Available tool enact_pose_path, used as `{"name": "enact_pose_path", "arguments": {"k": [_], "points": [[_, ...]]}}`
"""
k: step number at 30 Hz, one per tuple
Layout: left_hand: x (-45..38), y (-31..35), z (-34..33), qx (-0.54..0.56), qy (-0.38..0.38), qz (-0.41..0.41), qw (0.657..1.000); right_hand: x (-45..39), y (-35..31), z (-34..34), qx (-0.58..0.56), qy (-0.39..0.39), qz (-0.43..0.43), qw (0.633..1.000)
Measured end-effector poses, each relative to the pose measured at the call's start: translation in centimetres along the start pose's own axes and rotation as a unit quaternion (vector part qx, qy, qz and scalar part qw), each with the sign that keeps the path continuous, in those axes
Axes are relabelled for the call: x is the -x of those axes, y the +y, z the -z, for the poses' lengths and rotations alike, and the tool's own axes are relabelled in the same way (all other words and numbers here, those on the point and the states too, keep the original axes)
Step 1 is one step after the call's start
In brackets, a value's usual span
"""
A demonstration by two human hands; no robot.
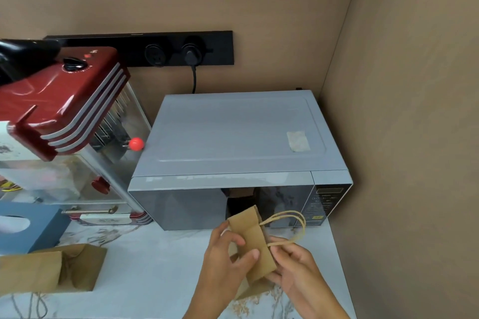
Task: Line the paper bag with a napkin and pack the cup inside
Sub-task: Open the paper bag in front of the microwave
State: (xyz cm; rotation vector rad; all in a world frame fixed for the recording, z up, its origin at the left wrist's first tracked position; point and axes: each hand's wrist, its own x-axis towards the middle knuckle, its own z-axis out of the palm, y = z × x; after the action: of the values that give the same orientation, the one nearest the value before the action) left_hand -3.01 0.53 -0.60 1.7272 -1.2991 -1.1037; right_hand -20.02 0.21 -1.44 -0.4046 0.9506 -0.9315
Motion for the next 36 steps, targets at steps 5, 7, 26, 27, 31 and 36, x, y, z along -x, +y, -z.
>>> {"name": "enact_pose_path", "arguments": {"k": [5, 7, 26, 27, 31, 36], "points": [[1.1, 1.3, -0.5, 0.05, -0.09, 0.023, 0.994, -0.1, 0.8, -0.9, 0.111, -0.039, 0.063, 0.991], [0.9, 1.3, -0.2, 0.079, -0.107, 0.029, 0.991, -0.4, 0.9, -1.1, 0.128, -0.042, 0.07, 0.988], [-0.2, 2.1, 5.7, -0.122, 0.007, 0.13, 0.984, 2.7, -2.1, -2.7, 0.423, 0.139, 0.146, 0.884], [-0.2, 2.5, 6.0, -0.153, 0.005, 0.118, 0.981, 3.3, -2.3, -3.0, 0.48, 0.138, 0.152, 0.853], [-0.9, 3.9, 6.2, -0.225, -0.019, 0.074, 0.971, 4.5, -2.6, -3.9, 0.694, 0.096, 0.18, 0.69], [-1.6, 4.6, 5.6, -0.229, 0.05, 0.035, 0.971, 4.3, -4.1, -3.8, 0.817, -0.013, 0.104, 0.567]]}}
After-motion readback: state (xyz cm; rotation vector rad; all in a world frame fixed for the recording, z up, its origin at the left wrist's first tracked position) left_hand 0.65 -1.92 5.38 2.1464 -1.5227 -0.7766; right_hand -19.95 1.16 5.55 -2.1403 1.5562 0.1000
